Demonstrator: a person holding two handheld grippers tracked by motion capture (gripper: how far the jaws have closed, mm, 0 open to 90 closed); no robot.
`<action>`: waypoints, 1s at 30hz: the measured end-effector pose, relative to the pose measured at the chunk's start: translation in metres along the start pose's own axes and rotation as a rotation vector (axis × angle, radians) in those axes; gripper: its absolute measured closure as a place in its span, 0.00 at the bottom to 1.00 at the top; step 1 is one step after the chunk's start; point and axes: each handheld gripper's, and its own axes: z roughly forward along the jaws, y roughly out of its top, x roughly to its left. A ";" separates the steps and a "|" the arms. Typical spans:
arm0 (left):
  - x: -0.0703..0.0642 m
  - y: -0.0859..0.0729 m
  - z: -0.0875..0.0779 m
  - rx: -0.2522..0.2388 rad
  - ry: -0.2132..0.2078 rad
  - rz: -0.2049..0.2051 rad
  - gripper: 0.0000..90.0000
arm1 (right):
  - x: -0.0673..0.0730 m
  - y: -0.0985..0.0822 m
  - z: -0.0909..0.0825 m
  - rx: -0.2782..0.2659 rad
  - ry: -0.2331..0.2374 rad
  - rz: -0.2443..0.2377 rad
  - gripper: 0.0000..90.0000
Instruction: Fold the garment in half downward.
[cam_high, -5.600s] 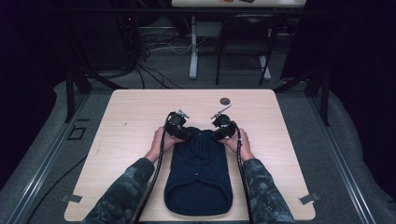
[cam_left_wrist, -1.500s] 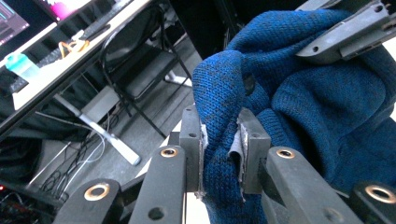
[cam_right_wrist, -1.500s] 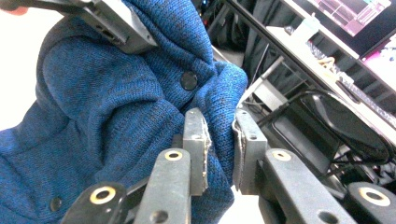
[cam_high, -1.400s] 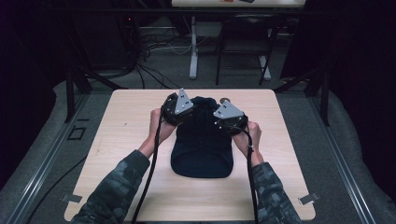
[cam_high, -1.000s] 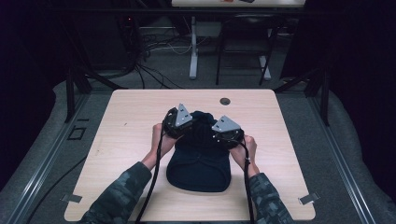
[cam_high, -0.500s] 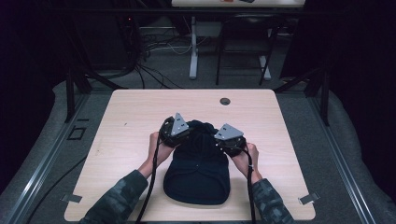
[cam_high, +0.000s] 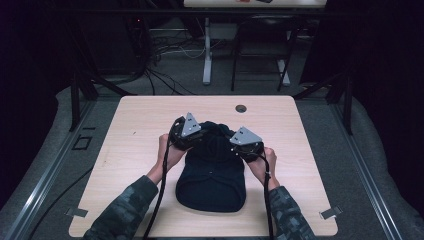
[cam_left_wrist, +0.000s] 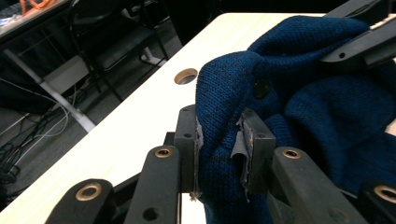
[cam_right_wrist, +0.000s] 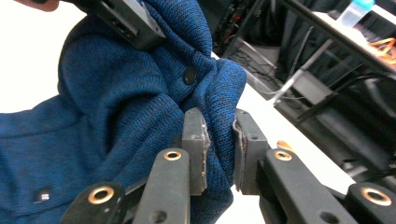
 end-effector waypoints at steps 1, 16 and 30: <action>0.000 -0.002 -0.002 0.003 -0.015 -0.009 0.78 | 0.000 -0.001 -0.001 0.003 0.008 -0.002 0.86; -0.023 -0.025 -0.018 0.034 -0.098 -0.009 0.62 | 0.011 -0.020 -0.015 0.003 0.109 0.021 0.86; -0.007 -0.011 -0.003 0.148 -0.082 0.055 0.82 | -0.002 -0.008 -0.004 0.080 0.104 -0.073 0.87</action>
